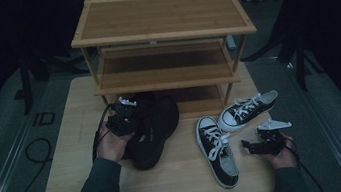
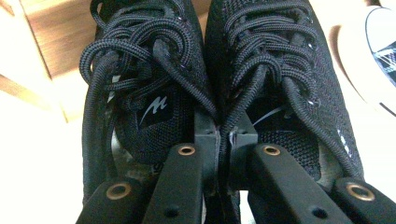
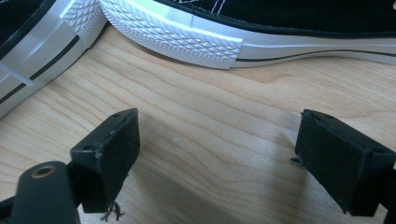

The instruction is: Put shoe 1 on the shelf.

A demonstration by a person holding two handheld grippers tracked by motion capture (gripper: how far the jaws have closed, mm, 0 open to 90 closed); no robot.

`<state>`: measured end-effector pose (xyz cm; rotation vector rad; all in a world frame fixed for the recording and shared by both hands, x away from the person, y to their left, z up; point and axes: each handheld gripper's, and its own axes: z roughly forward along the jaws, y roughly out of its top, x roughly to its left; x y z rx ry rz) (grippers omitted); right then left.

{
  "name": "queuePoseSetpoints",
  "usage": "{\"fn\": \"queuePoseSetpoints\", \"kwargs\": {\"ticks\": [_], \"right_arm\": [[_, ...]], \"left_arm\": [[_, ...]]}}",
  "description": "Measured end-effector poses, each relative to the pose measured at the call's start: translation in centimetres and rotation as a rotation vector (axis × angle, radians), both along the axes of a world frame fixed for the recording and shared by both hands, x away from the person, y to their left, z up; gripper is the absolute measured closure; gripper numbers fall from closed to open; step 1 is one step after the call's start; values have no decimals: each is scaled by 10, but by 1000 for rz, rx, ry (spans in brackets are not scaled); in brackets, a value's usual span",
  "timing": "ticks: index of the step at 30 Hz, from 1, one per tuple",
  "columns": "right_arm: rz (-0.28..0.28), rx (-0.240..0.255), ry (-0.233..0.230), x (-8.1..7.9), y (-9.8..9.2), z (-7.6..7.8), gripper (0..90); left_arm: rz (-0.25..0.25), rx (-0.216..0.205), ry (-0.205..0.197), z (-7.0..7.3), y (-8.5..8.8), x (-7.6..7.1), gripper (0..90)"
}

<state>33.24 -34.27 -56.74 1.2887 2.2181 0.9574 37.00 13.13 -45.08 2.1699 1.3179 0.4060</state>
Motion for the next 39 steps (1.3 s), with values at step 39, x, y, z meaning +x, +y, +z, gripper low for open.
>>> {"fn": "queuePoseSetpoints", "kwargs": {"ticks": [39], "right_arm": [[2,0,0,0,0,0,139]], "left_arm": [[326,96,-78,-21,-62,40,852]]}}
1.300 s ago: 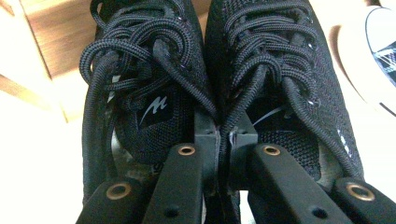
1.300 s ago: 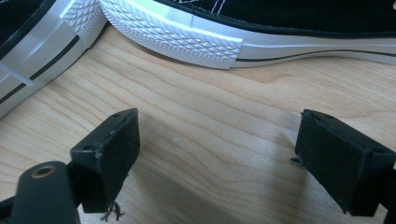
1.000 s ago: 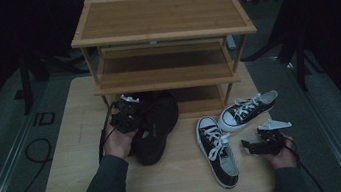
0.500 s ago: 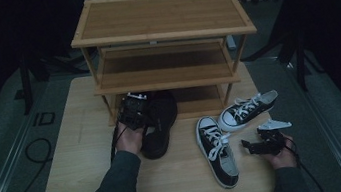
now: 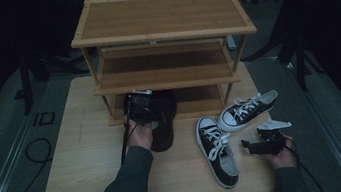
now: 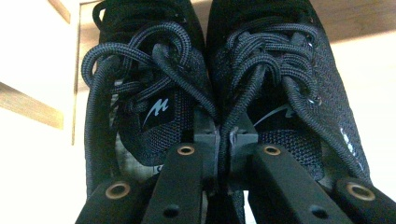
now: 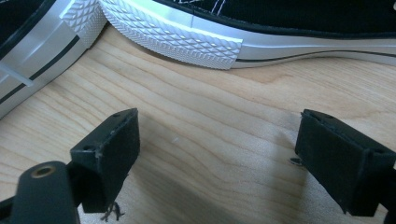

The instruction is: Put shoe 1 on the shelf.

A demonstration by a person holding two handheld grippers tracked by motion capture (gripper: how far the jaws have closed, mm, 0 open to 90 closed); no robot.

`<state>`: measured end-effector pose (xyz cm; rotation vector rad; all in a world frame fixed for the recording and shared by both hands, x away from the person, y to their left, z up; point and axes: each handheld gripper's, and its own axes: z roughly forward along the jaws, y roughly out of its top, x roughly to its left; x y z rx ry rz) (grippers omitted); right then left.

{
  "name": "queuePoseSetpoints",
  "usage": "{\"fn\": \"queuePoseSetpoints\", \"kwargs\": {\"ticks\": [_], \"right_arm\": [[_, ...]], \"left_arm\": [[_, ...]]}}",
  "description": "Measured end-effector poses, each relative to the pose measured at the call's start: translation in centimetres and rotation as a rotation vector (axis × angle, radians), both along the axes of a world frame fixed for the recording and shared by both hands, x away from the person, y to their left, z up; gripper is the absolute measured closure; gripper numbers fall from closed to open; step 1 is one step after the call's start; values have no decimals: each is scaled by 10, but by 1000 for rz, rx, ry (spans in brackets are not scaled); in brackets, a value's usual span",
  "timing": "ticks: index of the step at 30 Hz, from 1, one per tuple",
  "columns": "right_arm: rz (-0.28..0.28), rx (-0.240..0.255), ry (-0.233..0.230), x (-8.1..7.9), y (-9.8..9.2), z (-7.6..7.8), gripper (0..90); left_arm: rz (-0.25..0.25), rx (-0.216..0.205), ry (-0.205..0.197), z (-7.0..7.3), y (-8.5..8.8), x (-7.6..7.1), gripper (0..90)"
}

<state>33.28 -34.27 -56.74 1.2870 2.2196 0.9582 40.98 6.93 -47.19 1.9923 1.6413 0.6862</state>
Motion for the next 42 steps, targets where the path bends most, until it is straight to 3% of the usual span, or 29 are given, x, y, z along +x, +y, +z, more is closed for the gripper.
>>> {"fn": "queuePoseSetpoints", "kwargs": {"ticks": [7,13,21,25,30,33,34,35,38,42], "right_arm": [[0,0,0,0,0,0,139],[0,0,0,0,0,0,139],[0,-1,0,0,0,0,139],[0,0,0,0,0,0,139],[0,0,0,0,0,0,139],[0,-1,0,0,0,0,139],[0,-1,0,0,0,0,139],[0,0,0,0,0,0,139],[0,0,0,0,0,0,139],[0,0,0,0,0,0,139]], "left_arm": [[6,32,-20,2,-6,4,810],[-34,48,-26,1,-10,3,657],[-126,-39,11,8,7,-1,508],[-171,-26,5,12,10,-8,454],[-222,-79,-40,25,18,-19,465],[-259,-112,-63,33,22,-28,532],[-259,-112,-63,33,22,-28,560],[-290,-142,-62,35,25,-32,560],[-314,-176,-61,37,28,-39,631],[-344,-202,-62,39,30,-47,657]]}}
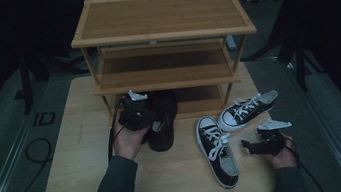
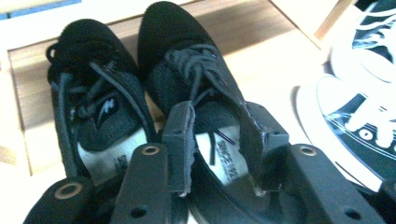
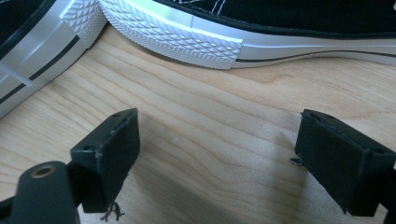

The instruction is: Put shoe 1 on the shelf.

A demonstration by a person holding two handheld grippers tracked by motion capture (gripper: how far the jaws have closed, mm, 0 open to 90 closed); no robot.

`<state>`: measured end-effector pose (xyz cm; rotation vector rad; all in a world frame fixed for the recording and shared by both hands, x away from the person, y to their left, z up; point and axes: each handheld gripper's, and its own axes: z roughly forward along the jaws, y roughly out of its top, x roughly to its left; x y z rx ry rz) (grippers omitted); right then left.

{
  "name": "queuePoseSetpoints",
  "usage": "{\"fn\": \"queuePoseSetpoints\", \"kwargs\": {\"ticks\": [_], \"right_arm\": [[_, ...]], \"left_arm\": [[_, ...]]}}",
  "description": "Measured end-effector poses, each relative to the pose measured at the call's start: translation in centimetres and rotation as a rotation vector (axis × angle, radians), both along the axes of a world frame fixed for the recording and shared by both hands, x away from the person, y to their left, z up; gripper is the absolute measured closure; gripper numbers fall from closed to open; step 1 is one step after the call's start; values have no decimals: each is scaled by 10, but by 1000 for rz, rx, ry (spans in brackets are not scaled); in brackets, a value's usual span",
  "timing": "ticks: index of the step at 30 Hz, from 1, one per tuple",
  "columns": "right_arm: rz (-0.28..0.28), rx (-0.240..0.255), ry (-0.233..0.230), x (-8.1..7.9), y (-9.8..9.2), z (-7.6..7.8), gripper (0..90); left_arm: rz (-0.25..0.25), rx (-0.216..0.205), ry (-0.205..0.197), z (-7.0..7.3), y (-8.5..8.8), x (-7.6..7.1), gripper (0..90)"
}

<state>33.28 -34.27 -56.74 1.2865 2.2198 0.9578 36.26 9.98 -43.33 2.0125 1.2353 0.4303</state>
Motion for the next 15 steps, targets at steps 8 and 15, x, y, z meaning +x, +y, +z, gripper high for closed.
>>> {"fn": "queuePoseSetpoints", "kwargs": {"ticks": [8,15], "right_arm": [[0,0,-2,0,0,0,139],[1,-1,-1,0,0,0,139]], "left_arm": [[-45,-35,-7,-2,10,-17,786],[-56,-21,12,-10,16,-24,896]]}}
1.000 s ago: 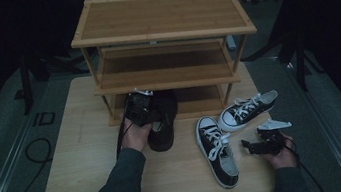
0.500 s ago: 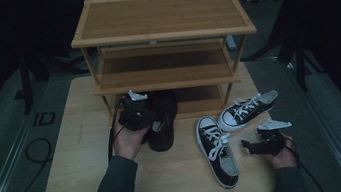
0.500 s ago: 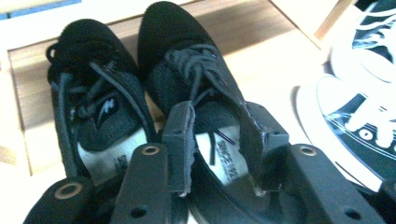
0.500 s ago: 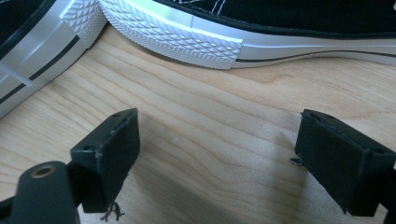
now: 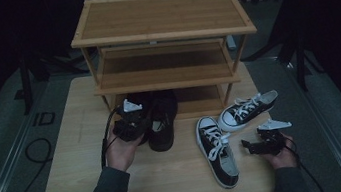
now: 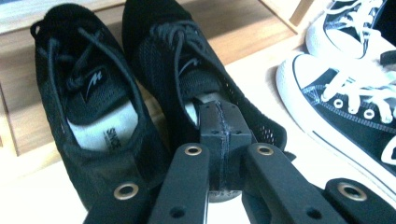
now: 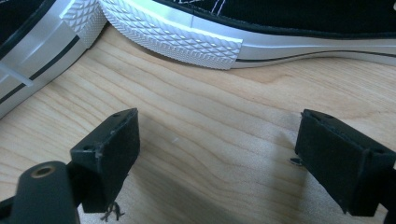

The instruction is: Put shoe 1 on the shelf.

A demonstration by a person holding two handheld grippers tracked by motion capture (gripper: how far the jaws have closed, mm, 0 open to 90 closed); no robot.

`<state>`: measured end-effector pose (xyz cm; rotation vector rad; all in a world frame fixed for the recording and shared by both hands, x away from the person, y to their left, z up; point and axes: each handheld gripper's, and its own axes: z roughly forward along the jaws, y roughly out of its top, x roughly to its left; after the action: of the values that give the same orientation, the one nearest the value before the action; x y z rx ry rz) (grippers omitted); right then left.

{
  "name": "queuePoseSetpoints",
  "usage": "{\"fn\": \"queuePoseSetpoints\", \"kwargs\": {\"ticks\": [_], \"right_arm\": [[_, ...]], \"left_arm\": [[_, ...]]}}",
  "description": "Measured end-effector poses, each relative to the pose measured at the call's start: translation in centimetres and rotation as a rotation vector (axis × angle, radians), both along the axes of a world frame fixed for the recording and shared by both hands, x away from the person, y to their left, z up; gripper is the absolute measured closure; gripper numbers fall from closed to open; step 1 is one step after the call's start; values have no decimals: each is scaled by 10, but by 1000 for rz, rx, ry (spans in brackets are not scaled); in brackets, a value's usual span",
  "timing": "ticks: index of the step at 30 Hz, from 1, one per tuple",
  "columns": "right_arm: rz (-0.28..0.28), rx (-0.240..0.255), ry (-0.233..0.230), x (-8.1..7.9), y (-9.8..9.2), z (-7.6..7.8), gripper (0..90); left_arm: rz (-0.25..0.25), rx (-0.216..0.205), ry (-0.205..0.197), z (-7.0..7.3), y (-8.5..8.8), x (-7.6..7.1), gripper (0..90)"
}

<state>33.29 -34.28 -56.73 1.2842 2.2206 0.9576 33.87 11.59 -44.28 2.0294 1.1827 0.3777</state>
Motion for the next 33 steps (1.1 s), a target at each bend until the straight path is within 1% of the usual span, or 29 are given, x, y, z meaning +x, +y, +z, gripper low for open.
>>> {"fn": "queuePoseSetpoints", "kwargs": {"ticks": [6,8,10,14,18,20,26,29,33], "right_arm": [[-2,1,2,0,0,0,139],[-3,2,1,0,0,0,139],[-2,2,0,0,0,0,139],[-1,1,1,0,0,0,139],[-1,1,1,0,0,0,139],[-1,1,0,0,0,0,139],[-1,1,1,0,0,0,139],[-1,1,1,0,0,0,139],[-1,1,1,0,0,0,139]], "left_arm": [[-1,1,21,-14,2,-5,896],[0,10,29,-20,2,-7,896],[2,8,27,-25,2,-8,896],[-13,22,48,-35,1,-11,896],[-26,18,74,-45,0,-13,896],[-31,29,87,-50,-2,-14,896],[-52,57,107,-59,-7,-16,896],[-76,52,121,-65,-11,-18,896],[-99,76,133,-71,-18,-19,896]]}}
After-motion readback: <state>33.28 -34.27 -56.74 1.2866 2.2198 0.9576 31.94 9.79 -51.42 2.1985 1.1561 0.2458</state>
